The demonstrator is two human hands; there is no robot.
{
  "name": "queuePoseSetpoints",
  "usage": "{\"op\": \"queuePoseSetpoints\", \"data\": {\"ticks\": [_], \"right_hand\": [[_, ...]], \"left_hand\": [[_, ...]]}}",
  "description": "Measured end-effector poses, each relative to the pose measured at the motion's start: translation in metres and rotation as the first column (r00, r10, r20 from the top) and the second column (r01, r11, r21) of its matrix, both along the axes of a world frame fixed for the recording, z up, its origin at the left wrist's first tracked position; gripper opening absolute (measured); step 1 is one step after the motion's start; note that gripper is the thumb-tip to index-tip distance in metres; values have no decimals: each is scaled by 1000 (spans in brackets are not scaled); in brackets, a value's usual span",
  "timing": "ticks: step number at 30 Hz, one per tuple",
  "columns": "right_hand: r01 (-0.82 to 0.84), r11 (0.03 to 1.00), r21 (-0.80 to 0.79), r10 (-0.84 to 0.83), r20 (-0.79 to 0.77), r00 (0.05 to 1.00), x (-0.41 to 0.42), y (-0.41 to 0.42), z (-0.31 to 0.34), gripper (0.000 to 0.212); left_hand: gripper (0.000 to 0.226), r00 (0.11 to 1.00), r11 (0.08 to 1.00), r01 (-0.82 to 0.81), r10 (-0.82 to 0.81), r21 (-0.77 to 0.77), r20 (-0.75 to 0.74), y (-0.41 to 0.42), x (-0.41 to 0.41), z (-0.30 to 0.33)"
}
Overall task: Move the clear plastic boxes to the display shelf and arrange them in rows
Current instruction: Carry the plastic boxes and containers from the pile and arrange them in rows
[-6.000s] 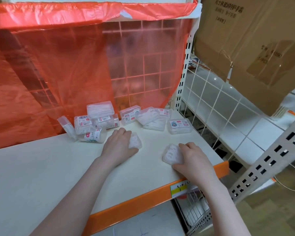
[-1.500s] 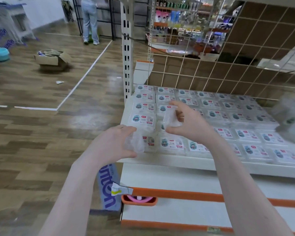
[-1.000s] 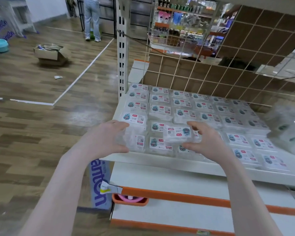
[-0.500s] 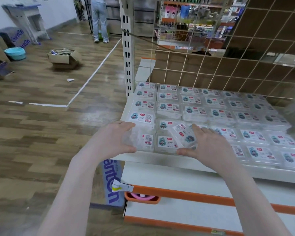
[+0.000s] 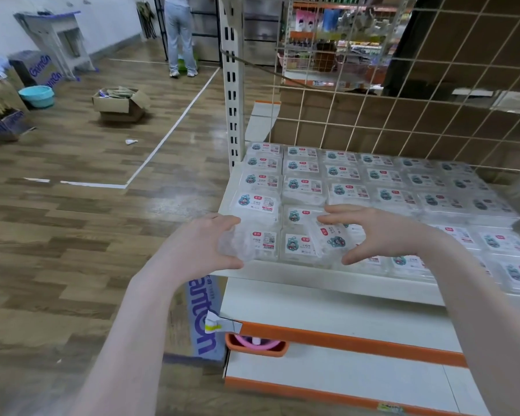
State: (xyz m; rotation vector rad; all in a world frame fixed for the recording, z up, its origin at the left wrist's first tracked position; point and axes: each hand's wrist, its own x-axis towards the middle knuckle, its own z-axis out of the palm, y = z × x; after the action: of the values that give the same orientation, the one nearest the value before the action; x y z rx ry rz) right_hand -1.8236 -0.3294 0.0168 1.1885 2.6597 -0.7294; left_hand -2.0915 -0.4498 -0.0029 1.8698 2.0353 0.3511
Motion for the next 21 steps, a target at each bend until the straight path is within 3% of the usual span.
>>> {"op": "queuePoseSetpoints", "data": {"ticks": [4, 8, 10, 15, 18, 21], "right_hand": [[132, 973, 190, -136, 8, 991, -7, -15, -8, 79], [160, 860, 485, -268, 163, 950, -18, -28, -16, 95], [175, 868, 465, -265, 135, 955, -17, -28, -14, 94], [109, 985, 132, -103, -50, 993, -1, -18, -7, 61], [163, 968, 189, -143, -118, 983, 0, -19, -12, 54], [231, 892, 388, -206, -106, 973, -13, -25, -26, 51]], "left_hand": [[77, 1000, 1000, 2, -2, -7, -10, -2, 0, 1], [76, 1000, 1000, 3, -3, -10, -15, -3, 0, 2], [76, 1000, 1000, 5, -5, -11, -14, -3, 1, 2], [76, 1000, 1000, 15, -15, -9, -9, -4, 1, 3], [76, 999, 1000, 26, -26, -5, -23, -5, 2, 4], [76, 999, 1000, 28, -28, 2, -19, -6, 1, 5]]}}
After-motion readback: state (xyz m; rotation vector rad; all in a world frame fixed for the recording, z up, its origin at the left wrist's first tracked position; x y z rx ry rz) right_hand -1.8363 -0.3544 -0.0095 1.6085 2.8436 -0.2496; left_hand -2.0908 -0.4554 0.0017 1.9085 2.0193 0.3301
